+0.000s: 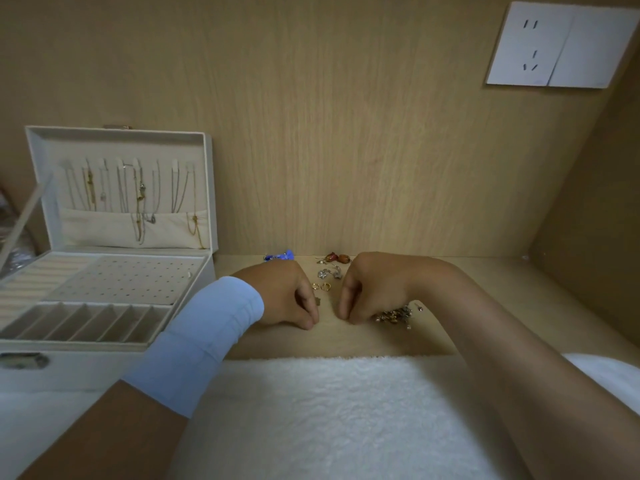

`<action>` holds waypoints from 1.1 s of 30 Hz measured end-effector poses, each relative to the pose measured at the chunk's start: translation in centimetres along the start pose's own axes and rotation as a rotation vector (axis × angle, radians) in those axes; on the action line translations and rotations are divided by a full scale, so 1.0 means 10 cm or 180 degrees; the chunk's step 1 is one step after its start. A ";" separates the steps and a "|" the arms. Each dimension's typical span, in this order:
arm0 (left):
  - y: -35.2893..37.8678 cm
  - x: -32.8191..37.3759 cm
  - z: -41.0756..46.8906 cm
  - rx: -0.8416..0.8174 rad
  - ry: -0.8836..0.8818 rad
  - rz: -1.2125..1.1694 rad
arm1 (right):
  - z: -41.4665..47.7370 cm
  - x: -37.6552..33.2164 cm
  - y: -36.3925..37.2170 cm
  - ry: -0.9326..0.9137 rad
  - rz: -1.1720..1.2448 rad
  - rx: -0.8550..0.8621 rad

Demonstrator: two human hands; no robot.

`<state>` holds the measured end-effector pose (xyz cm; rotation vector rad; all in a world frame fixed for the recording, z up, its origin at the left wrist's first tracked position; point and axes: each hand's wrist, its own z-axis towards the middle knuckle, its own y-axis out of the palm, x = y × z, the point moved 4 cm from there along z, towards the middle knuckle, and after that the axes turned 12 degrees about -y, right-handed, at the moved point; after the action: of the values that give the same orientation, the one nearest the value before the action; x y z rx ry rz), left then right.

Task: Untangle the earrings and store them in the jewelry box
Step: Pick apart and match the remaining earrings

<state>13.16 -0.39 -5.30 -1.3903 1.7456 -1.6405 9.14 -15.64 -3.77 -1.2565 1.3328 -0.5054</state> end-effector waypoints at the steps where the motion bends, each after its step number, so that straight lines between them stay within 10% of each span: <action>1: 0.00 -0.01 0.00 -0.0007 -0.0008 -0.0017 | 0.00 -0.01 -0.01 -0.0035 0.0127 0.0028; 13: -0.11 -0.02 -0.06 0.0117 -0.0070 0.0207 | 0.01 -0.06 -0.03 -0.0427 0.1100 0.0486; 23: -0.31 0.07 -0.10 0.1138 0.0152 -0.2548 | -0.06 -0.05 -0.34 -0.0872 0.2377 0.1889; 33: -0.34 0.03 -0.11 0.1375 0.0300 -0.2815 | -0.10 -0.03 -0.32 -0.0472 0.2228 0.1620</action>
<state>13.52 0.51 -1.86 -1.9998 0.7067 -2.3447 9.30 -16.85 -0.63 -0.3593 1.3076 -0.2182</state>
